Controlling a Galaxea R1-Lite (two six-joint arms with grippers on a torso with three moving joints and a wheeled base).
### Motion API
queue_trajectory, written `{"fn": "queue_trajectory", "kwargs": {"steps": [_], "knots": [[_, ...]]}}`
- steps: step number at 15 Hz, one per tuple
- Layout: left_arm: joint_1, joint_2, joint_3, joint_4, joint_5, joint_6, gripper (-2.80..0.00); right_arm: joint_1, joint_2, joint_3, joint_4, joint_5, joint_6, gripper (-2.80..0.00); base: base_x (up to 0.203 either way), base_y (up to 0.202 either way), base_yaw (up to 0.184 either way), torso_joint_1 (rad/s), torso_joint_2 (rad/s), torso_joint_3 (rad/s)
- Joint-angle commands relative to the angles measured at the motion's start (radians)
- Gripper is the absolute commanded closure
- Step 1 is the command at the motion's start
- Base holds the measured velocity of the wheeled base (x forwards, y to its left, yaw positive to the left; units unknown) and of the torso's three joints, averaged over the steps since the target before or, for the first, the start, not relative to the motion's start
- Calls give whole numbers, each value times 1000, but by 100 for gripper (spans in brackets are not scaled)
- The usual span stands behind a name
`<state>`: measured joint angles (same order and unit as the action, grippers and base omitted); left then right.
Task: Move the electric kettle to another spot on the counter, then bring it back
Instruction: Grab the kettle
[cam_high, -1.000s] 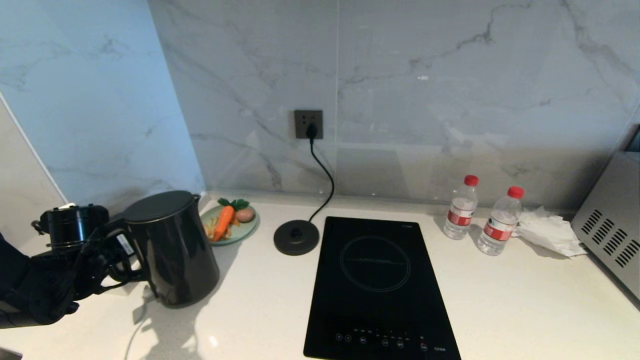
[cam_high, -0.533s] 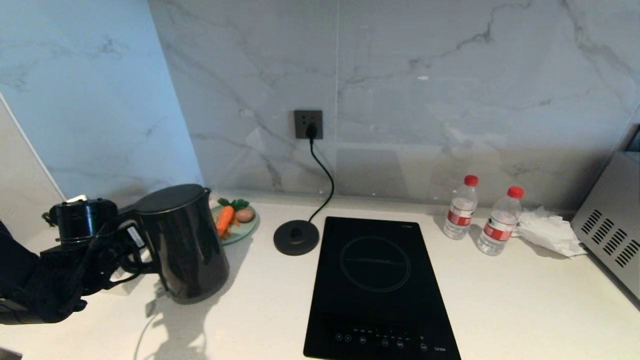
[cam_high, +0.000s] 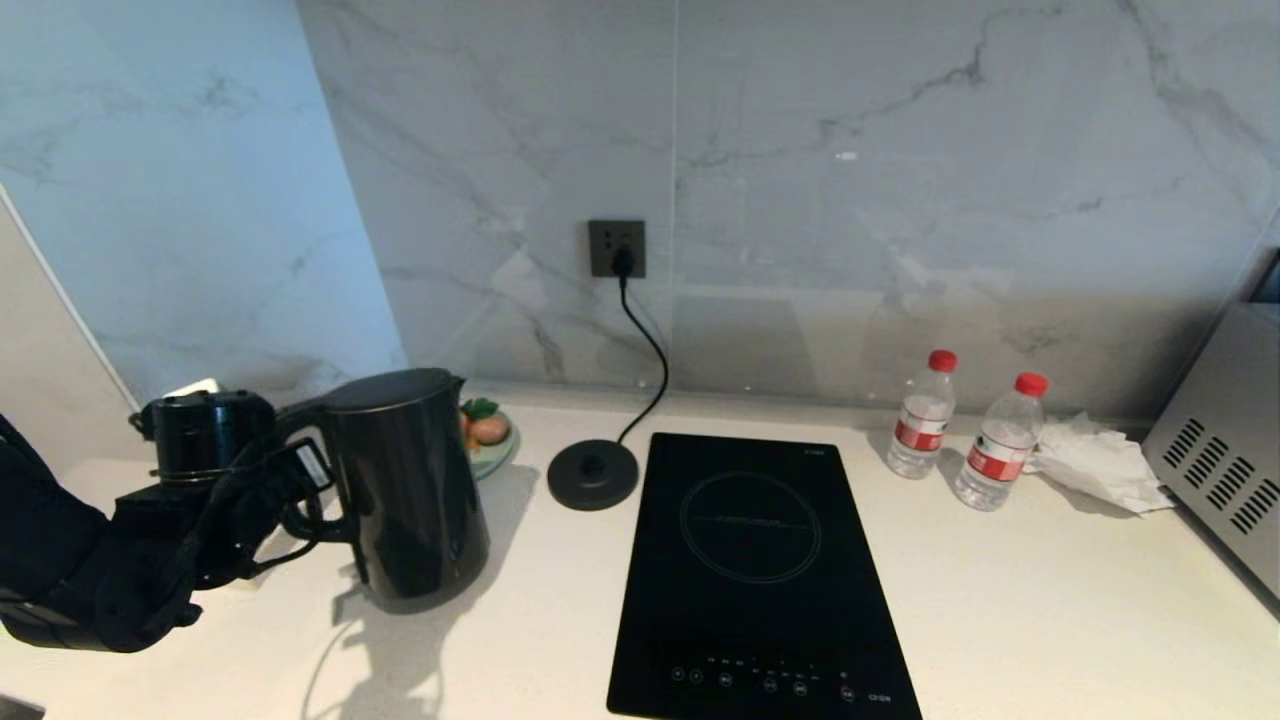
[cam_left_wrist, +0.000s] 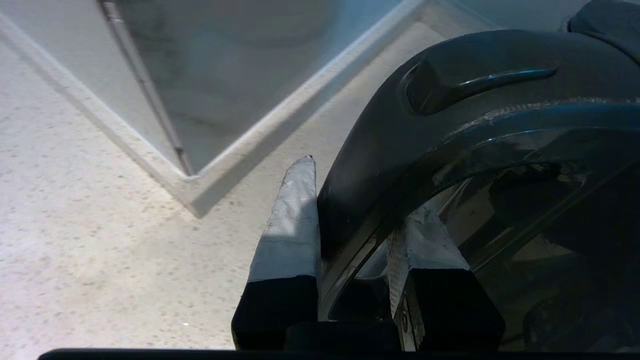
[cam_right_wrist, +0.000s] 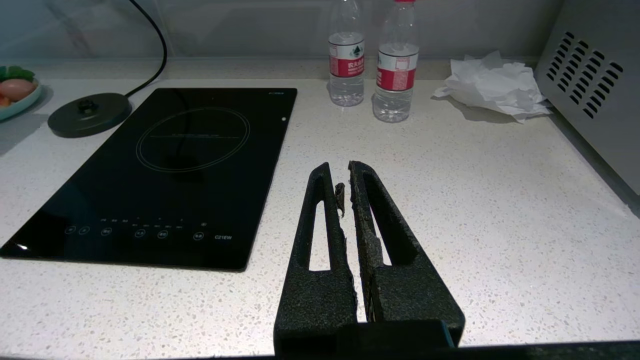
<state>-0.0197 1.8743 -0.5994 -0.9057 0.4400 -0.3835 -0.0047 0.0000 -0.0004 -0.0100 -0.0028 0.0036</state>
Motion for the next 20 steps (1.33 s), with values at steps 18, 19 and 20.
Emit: {"fn": "queue_trajectory", "kwargs": {"steps": [18,19,20], "knots": [[35,263,336,-624,-1,104,0,0,0,0,0,0,1,0,0,0,0,0,0,0],[35,254,336,-624,-1,123,0,0,0,0,-1,0,1,0,0,0,0,0,0,0],[35,246,334,-624,-1,128,0,0,0,0,-1,0,-1,0,0,0,0,0,0,0]]}}
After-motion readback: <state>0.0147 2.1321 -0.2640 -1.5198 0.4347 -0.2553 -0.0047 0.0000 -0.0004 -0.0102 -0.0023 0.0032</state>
